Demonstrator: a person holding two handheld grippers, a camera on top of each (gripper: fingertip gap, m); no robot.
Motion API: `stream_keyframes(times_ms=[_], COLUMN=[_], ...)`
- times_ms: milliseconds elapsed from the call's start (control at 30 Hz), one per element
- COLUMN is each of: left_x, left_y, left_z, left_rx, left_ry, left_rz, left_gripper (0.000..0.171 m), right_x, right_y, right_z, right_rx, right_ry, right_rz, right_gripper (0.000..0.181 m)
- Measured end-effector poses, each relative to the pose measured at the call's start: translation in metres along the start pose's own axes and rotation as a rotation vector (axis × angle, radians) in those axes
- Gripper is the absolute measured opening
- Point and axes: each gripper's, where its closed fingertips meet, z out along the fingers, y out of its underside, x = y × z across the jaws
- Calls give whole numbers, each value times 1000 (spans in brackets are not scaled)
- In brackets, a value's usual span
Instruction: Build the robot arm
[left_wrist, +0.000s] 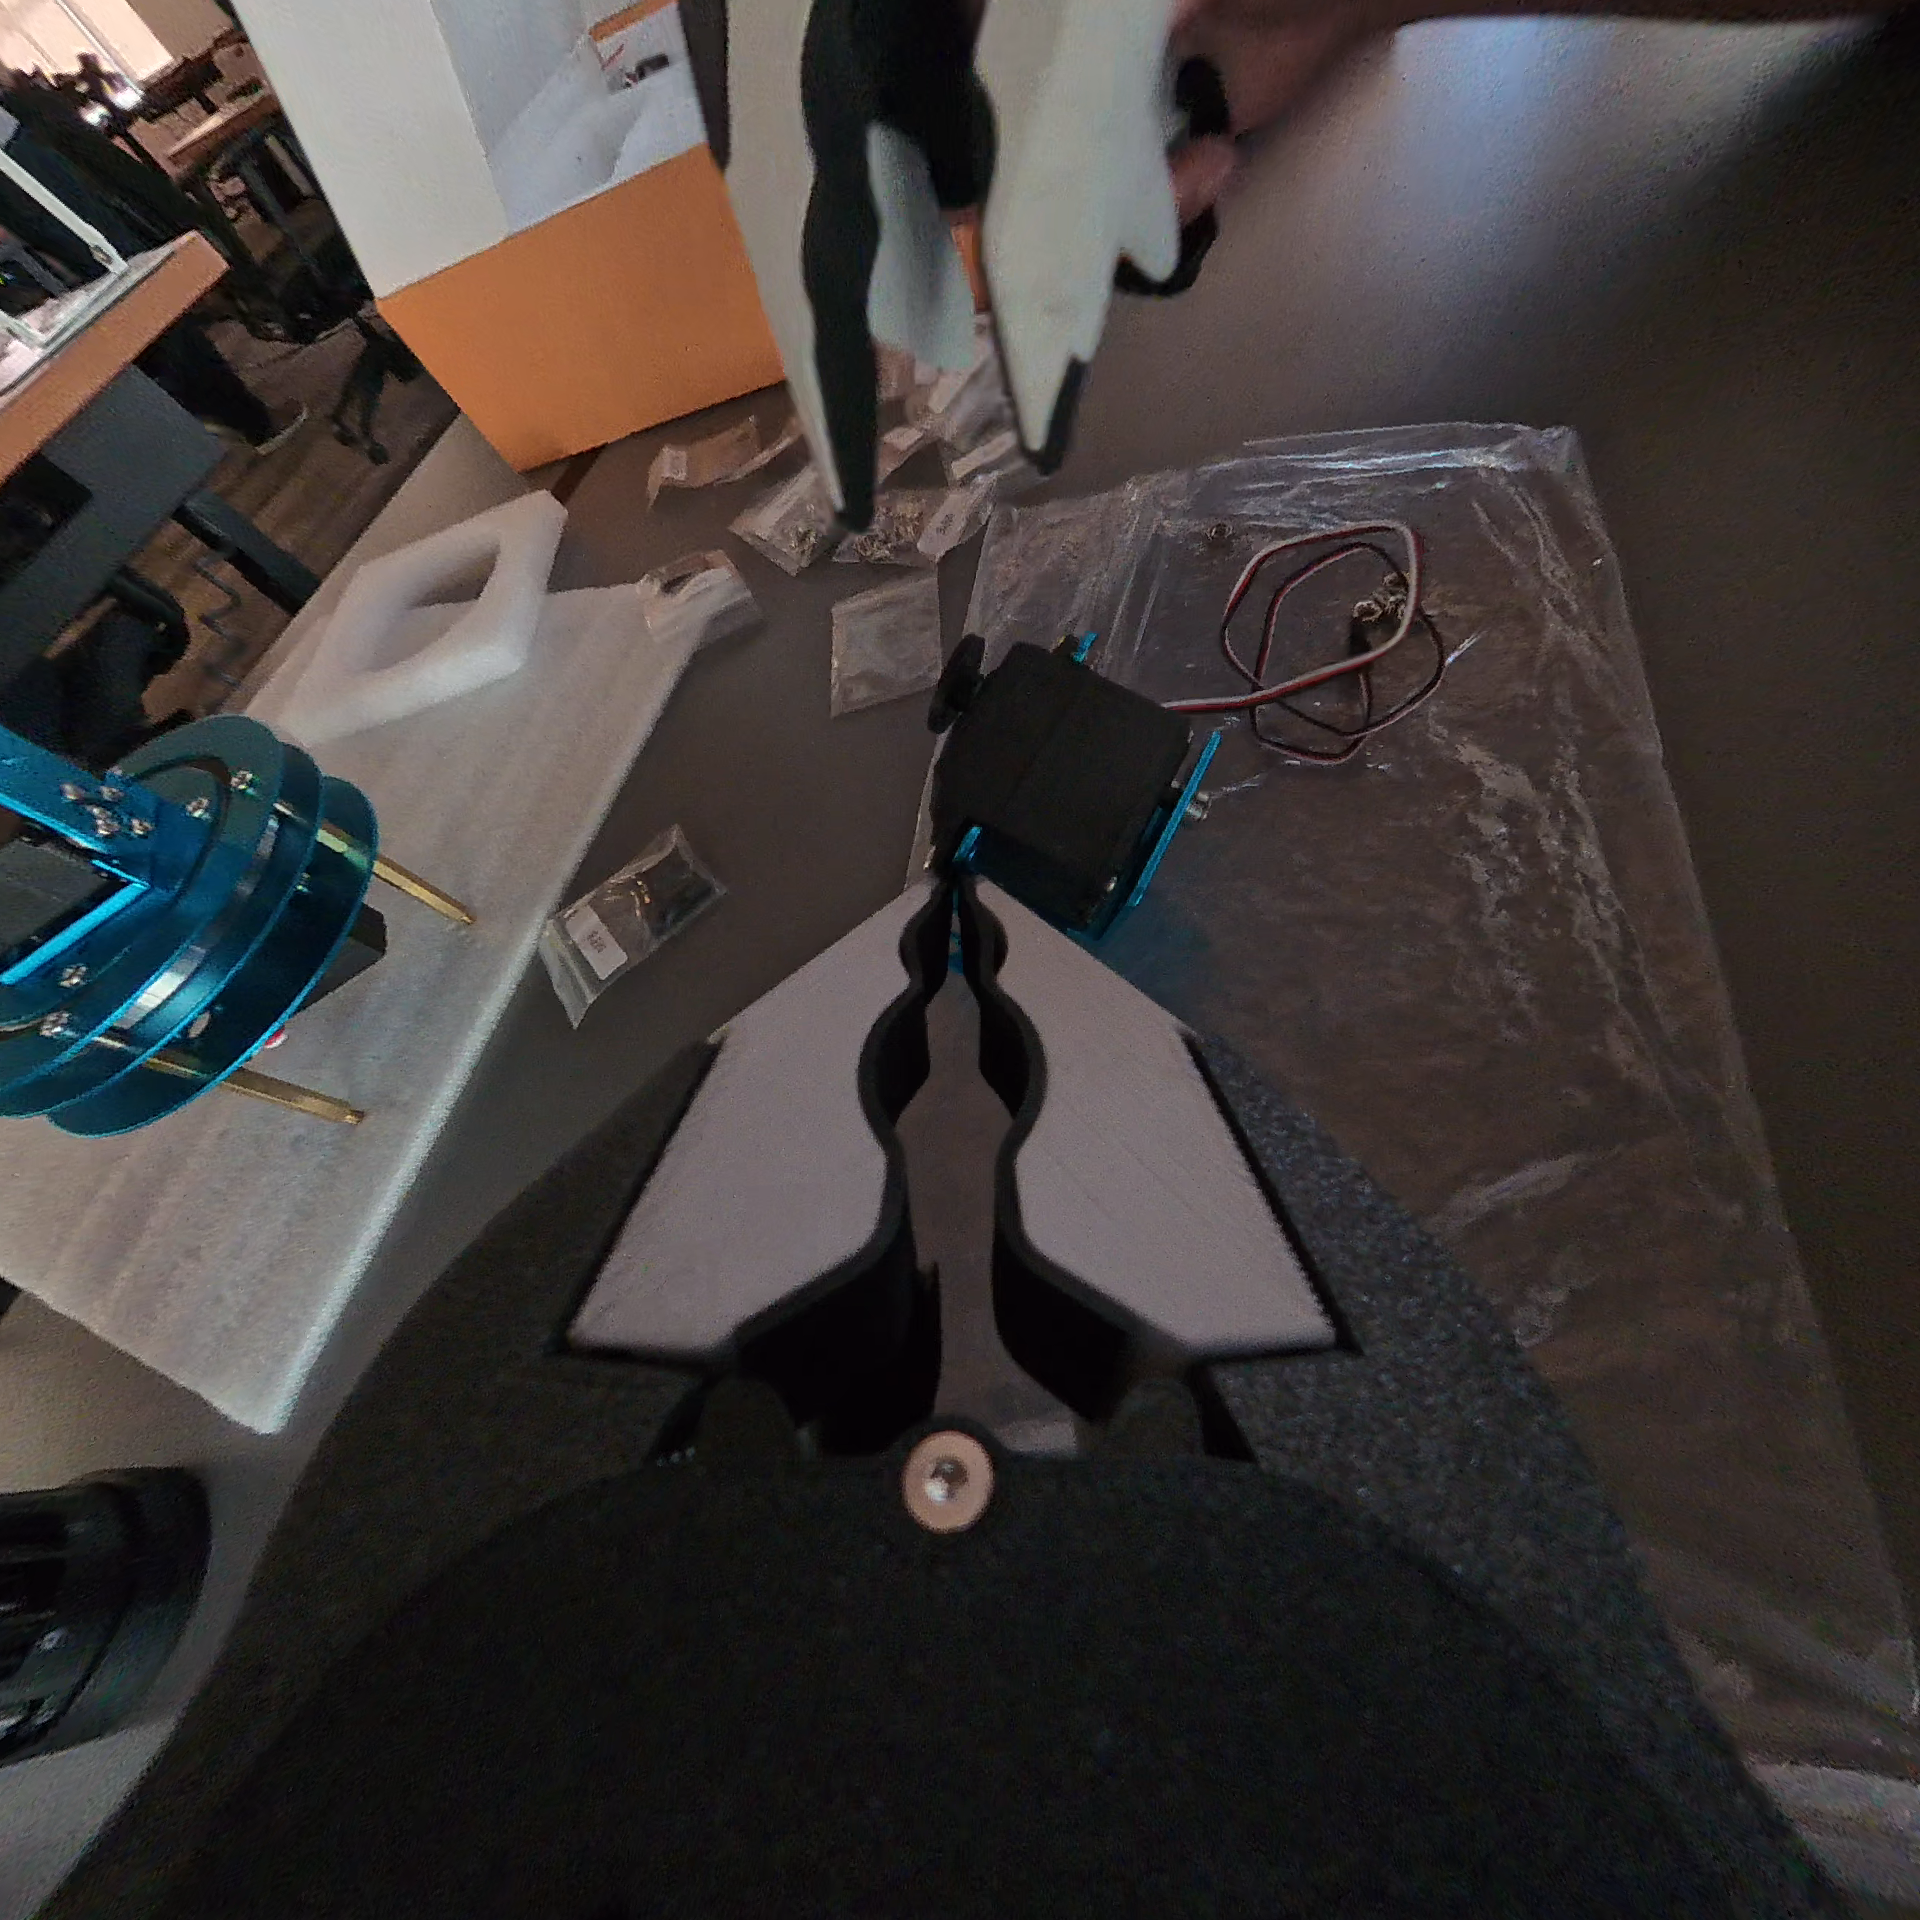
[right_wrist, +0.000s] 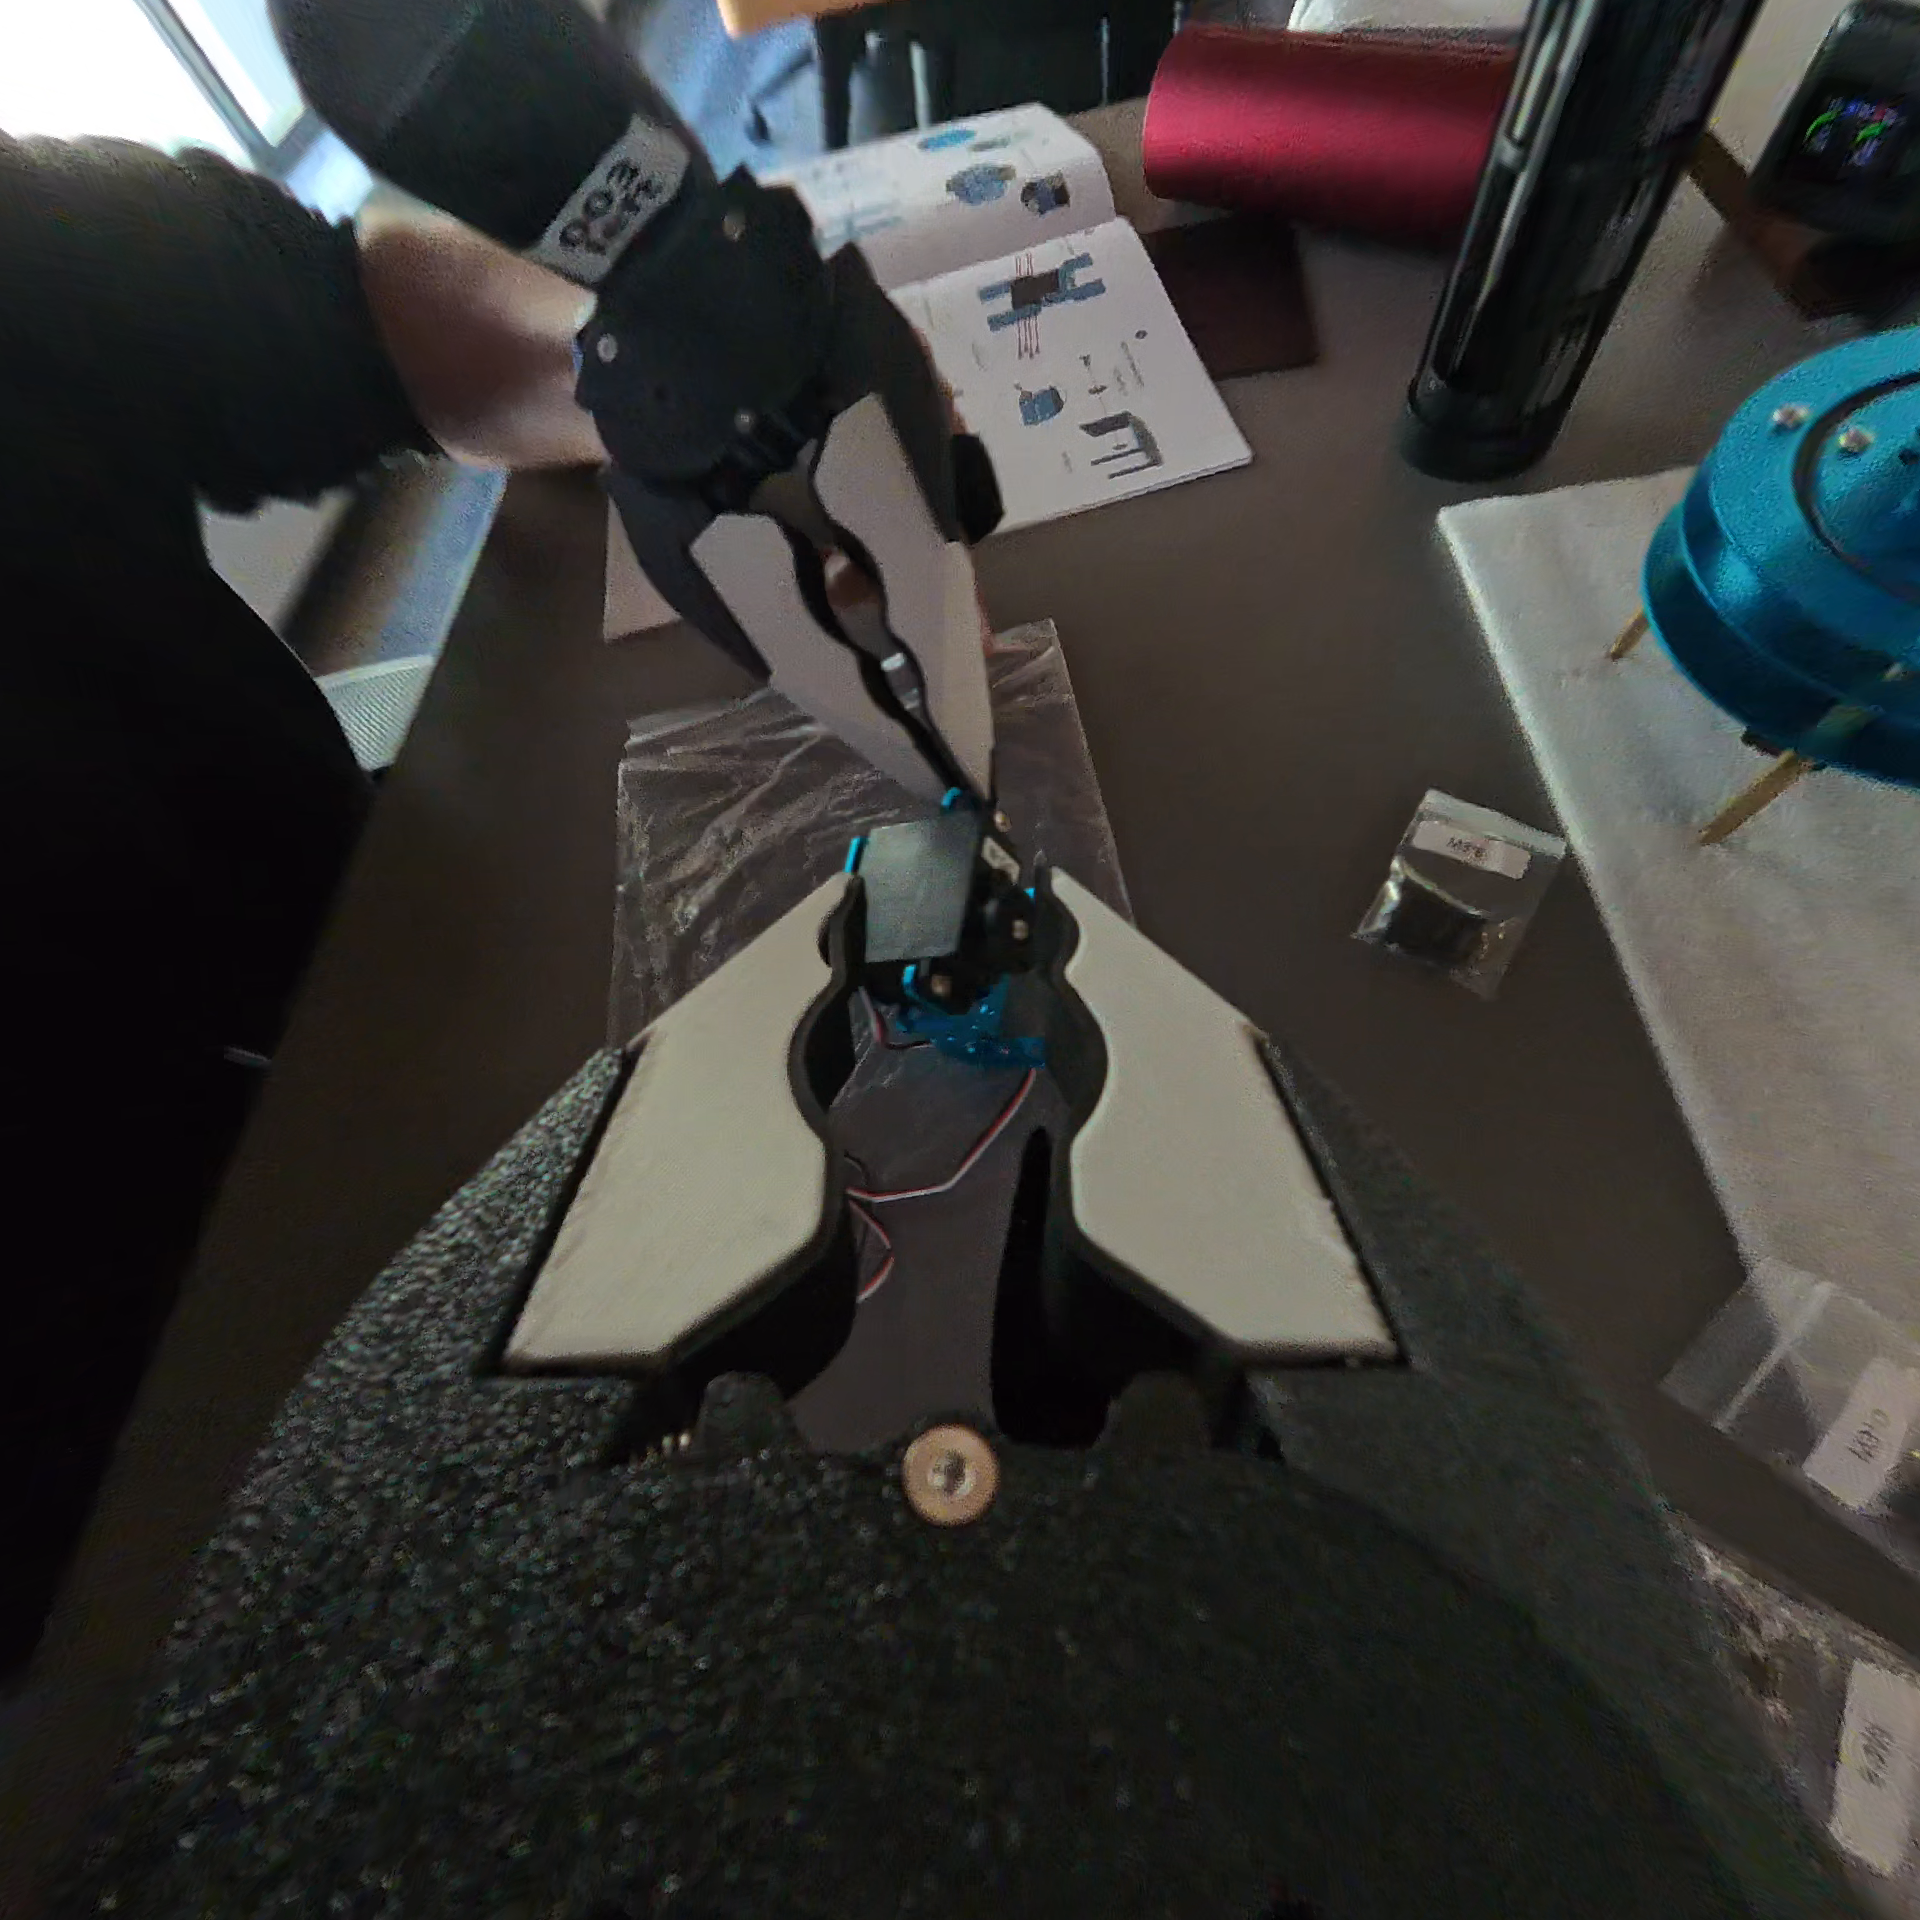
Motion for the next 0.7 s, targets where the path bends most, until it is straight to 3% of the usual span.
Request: stream_keyframes(times_ms=[67,200,300,433,567,700], left_x=[3,7,10,13,16,8], left_y=[0,-1,-3,-6,-11,-11], left_z=[-1,-2,-2,0,1,-1], left_rx=[-5,-18,-22,-32,-30,-29], left_ry=[-4,-4,-2,-7,-13,-47], left_rz=[12,6,5,-8,-18,-21], left_gripper=[0,1,1,0,0,0], right_x=[-15,-25,-28,-22,-16,-9], right_y=[5,27,31,32,40,41], right_z=[6,23,33,44,46,37], right_rx=[-36,-155,-195,-233,-273,-263], right_ry=[55,234,381,493,517,475], right_rz=[-76,-221,-338,-403,-446,-393], right_gripper=[26,58,63,61,29,26])
